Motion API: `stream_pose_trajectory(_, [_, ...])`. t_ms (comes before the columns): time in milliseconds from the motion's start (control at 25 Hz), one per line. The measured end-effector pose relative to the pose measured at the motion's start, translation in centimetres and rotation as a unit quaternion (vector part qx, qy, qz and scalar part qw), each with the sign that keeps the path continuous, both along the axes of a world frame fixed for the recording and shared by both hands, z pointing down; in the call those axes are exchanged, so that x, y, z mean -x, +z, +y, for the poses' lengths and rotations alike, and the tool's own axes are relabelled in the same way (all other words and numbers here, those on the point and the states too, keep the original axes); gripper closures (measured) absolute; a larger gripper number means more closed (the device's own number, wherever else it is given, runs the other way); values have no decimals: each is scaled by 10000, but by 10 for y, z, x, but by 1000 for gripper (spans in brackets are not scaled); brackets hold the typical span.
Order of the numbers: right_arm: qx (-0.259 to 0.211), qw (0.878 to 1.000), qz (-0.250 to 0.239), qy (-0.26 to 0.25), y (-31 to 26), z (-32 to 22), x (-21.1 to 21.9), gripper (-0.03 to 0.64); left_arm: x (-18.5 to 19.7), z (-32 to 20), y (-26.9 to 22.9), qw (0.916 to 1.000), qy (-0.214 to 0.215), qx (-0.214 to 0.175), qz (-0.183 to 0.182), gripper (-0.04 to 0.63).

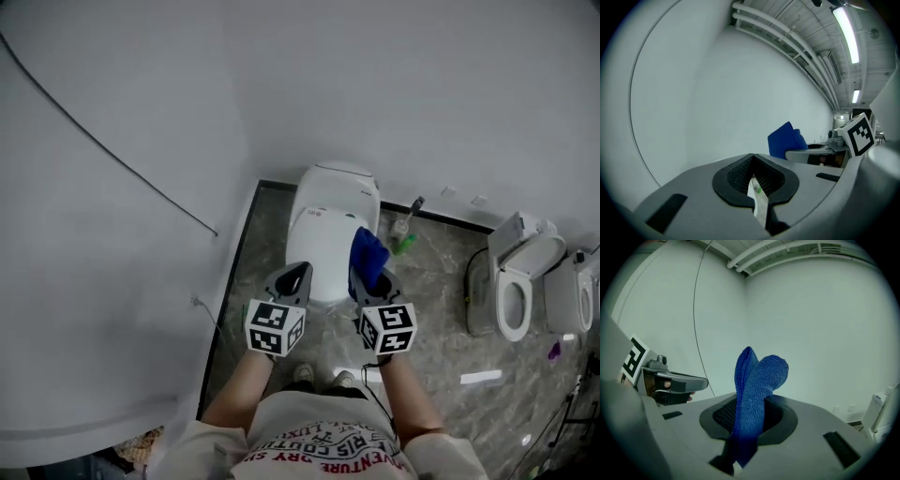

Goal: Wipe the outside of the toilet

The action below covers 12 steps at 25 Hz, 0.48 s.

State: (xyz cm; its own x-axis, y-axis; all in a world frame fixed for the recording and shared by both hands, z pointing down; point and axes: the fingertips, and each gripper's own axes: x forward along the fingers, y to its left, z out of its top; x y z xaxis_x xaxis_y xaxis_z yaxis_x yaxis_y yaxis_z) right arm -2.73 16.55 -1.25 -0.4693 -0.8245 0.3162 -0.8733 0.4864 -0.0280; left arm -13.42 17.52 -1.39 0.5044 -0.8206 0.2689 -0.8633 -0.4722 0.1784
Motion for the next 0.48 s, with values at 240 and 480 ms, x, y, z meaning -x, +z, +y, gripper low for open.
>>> stream_pose_trajectory(240, [-258,9996,14,126,-46,16,2,541,7,8,-67,9976,174,-667,-10,588])
stream_pose_trajectory(480, [-623,9975,120,311,-85,23,-12,541,17,16,-109,9943,30,-1065,-65,589])
